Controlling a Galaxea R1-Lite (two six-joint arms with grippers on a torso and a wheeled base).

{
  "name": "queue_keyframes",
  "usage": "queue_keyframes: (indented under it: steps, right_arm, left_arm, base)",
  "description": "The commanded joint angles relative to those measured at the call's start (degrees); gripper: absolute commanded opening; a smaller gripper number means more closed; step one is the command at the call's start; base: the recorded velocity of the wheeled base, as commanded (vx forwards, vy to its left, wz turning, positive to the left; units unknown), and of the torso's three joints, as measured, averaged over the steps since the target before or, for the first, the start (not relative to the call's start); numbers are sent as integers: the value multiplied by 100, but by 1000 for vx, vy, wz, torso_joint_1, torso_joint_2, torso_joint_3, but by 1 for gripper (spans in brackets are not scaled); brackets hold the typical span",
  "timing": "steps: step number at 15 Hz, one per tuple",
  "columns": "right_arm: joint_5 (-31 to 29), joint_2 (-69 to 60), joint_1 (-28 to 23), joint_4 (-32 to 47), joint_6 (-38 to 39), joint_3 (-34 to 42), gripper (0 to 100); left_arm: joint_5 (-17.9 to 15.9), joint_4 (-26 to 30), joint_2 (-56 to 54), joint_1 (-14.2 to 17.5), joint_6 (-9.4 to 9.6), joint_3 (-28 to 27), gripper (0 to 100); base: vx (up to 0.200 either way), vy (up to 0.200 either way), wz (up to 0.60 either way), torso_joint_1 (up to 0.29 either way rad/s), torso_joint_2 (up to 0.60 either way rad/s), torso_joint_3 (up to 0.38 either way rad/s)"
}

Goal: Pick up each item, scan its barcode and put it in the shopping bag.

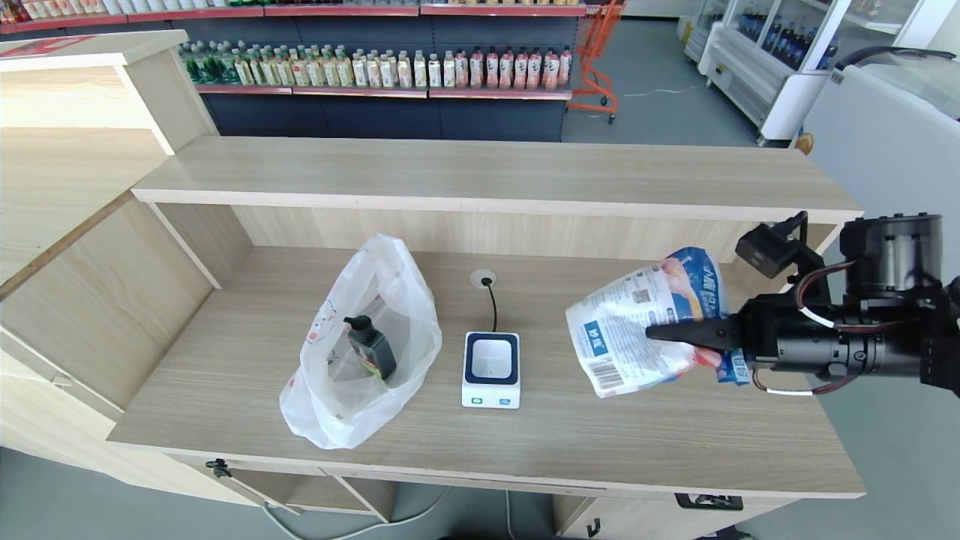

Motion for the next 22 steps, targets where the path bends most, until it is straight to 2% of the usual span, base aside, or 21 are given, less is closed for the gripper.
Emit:
queue_keyframes:
  steps: [1, 3, 10, 22]
  right_arm:
    - [297, -497, 251, -14, -6, 216, 0]
    - [420, -646, 523, -40, -67, 427, 0]
    - [455, -849, 769, -31, -480, 919, 0]
    - [429, -884, 972, -31, -524, 928, 0]
  left_arm:
    - [1, -1, -2, 0, 0, 1, 100]
    - [1, -1, -2, 0, 0, 1, 100]
    - [1, -1, -2, 0, 0, 1, 100]
    - [1, -1, -2, 0, 0, 1, 100]
  base:
    - [0, 0, 0, 0, 0, 0]
    - [0, 0, 0, 0, 0, 0]
    - [0, 0, 0, 0, 0, 0]
    - [0, 0, 0, 0, 0, 0]
